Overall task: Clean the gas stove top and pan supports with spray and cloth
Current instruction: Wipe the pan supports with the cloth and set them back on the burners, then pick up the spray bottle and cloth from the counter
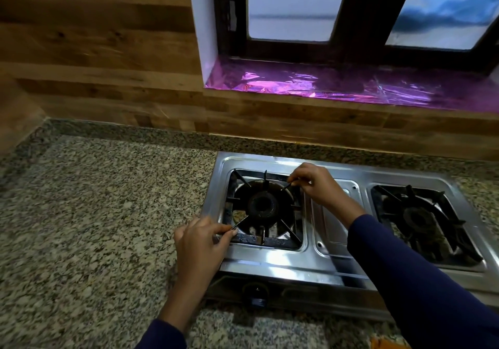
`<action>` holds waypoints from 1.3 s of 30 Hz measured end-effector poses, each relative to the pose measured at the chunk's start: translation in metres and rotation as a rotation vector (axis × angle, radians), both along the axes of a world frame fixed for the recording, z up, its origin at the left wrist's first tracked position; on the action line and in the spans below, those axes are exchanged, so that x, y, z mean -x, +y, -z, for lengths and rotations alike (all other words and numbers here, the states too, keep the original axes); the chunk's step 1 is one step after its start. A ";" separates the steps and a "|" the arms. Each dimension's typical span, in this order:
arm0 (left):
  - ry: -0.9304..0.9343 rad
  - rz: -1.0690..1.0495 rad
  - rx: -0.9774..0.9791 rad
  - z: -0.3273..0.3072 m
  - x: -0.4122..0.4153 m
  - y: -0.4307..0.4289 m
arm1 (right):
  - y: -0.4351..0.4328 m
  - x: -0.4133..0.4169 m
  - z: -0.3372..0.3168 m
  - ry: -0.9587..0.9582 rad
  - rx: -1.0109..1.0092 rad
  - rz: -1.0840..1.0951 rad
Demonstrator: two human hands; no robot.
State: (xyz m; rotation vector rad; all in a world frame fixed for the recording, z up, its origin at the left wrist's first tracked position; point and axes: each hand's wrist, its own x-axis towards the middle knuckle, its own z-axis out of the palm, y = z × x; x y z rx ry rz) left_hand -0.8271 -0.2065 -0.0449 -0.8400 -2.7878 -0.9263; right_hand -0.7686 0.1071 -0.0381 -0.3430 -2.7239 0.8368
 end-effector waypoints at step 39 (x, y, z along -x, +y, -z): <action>-0.207 1.068 -0.137 0.006 -0.130 0.083 | -0.166 -0.270 0.037 0.415 0.611 1.101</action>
